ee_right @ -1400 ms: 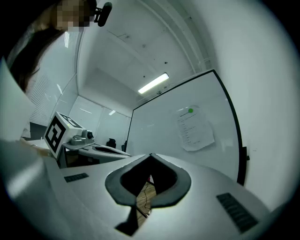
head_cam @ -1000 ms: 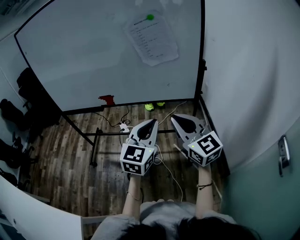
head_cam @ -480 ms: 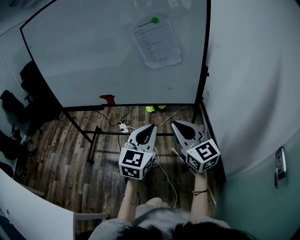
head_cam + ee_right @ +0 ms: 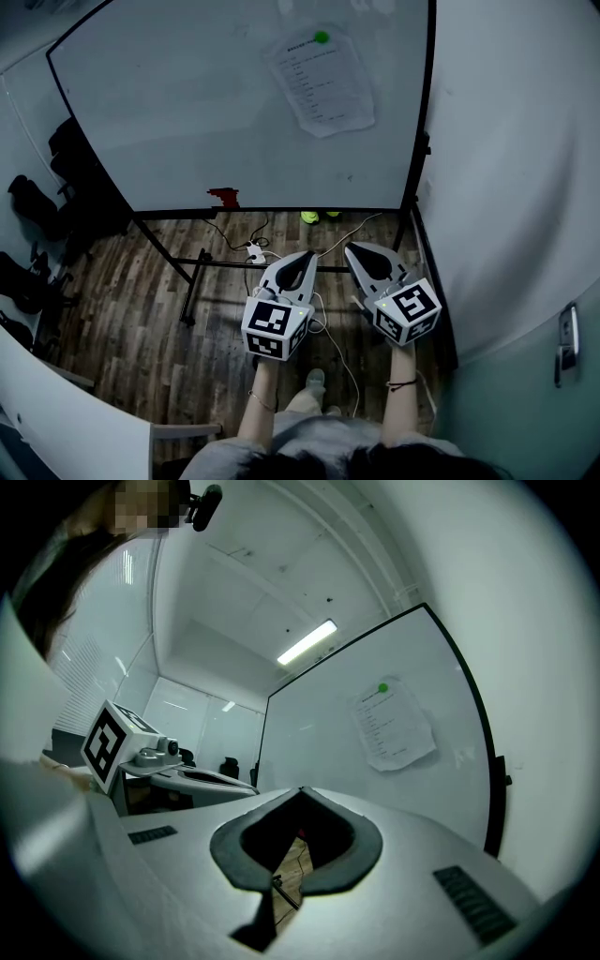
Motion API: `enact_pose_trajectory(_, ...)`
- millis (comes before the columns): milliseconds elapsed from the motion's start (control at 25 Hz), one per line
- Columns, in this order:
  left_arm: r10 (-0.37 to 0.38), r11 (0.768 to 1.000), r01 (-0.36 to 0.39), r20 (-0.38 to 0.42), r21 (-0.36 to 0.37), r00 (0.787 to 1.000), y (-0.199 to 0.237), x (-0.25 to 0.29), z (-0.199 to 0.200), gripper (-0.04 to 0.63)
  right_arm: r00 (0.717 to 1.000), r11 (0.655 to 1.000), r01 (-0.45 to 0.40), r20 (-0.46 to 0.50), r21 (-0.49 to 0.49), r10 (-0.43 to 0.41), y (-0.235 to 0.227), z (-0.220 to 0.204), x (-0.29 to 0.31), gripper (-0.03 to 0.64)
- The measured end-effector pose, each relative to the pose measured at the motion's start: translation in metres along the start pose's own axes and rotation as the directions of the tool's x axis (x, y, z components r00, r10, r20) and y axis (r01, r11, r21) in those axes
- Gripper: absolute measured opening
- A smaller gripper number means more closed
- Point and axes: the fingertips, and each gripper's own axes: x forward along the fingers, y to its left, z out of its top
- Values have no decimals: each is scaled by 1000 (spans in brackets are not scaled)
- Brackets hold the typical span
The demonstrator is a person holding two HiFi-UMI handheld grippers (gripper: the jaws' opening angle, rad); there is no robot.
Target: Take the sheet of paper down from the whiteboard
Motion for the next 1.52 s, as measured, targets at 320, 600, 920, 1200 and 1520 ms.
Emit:
enact_pose_trajectory(320,-21,1000,21,15,-16,1000,30,35,-6,3,1000,1000,22,5,-21,-22,-30,1,31,0)
enact_pose_trajectory(600,-52,999,52,41,-3,998,59,73,6,3,999,998,50,9,-47,-50,-59,4,64,0)
enact_pose_trajectory(920,-95,996,95,47,3,994,81,110,7,3,996,994,92,-2,-51,-93,-90,-3,93,0)
enact_pose_trajectory(1200,-115,993,116,43,-8,992,107,134,2,3,993,992,115,-10,-58,-116,-109,-7,121,0)
enact_pose_trajectory(1520,-155,988,155,36,-3,987,124,152,-1,3,986,984,167,-6,-59,-167,-122,-11,139,0)
